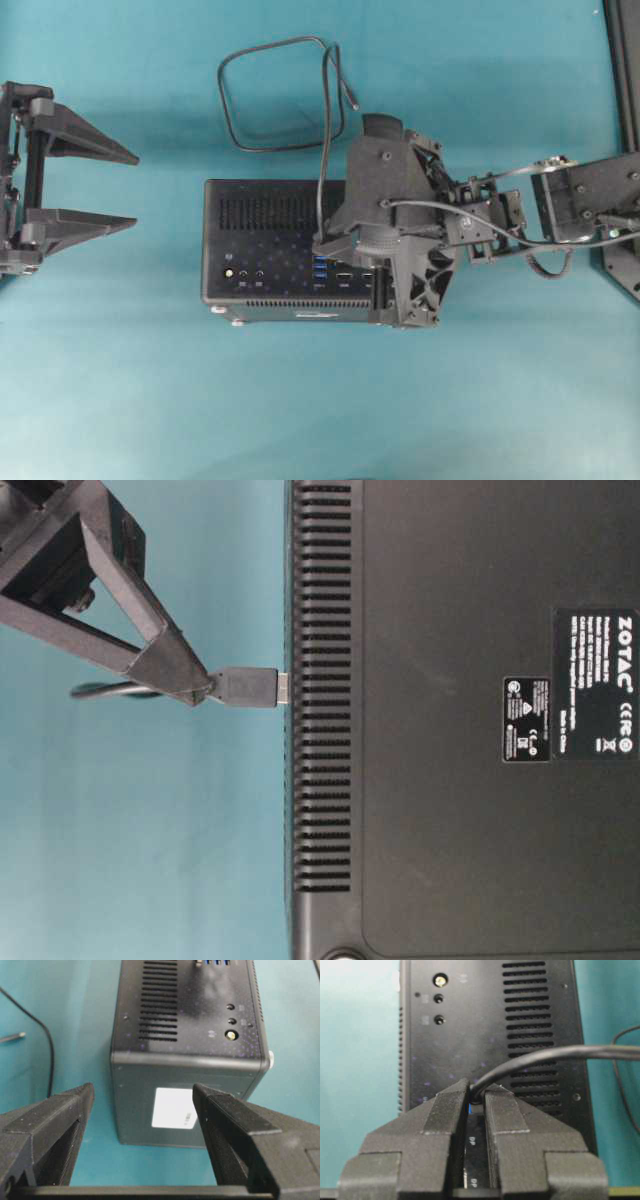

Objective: Insert the USB into the PC box with both arms.
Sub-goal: 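Push the USB plug down into the blue USB port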

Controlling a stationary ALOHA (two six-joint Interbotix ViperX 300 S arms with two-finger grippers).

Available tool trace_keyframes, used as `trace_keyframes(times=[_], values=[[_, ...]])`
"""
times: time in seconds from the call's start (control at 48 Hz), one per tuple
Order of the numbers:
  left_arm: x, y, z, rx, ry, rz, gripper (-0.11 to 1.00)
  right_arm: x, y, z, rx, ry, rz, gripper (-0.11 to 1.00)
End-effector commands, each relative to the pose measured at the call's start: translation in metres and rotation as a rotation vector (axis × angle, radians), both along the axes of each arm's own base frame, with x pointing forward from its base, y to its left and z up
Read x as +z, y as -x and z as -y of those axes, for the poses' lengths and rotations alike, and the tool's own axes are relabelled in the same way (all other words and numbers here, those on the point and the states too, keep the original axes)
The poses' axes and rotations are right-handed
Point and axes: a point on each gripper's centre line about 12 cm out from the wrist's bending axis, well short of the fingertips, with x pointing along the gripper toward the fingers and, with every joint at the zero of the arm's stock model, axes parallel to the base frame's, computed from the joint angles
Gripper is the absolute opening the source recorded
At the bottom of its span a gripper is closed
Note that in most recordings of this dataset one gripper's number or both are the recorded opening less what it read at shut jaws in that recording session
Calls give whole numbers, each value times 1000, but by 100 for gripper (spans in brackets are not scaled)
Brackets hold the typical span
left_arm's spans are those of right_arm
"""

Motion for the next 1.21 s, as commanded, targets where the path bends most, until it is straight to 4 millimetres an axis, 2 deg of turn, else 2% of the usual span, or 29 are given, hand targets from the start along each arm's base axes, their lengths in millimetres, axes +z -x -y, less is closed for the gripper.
trace_keyframes(times=[0.0, 0.271, 0.501, 0.626, 0.876, 1.022, 1.189], values=[[9, -2, 0, -2, -1, 29, 83, -6, 2, 0, -10, 0, -31, 10], [8, -2, 0, -2, -3, 26, 83, -9, -3, -2, -5, -1, -34, 10], [8, -2, 0, -2, -4, 25, 83, -7, -1, -19, 23, -41, -40, 10], [8, -2, 0, -3, -6, 25, 83, -7, -2, -16, 16, -39, -41, 10], [9, -1, 0, -2, -4, 29, 83, -9, -4, 6, -26, 0, -41, 10], [10, -1, 0, -3, -6, 32, 83, -9, -4, 3, -20, -4, -41, 10], [9, -1, 0, -3, -6, 31, 83, -6, -3, -10, 3, -27, -36, 10]])
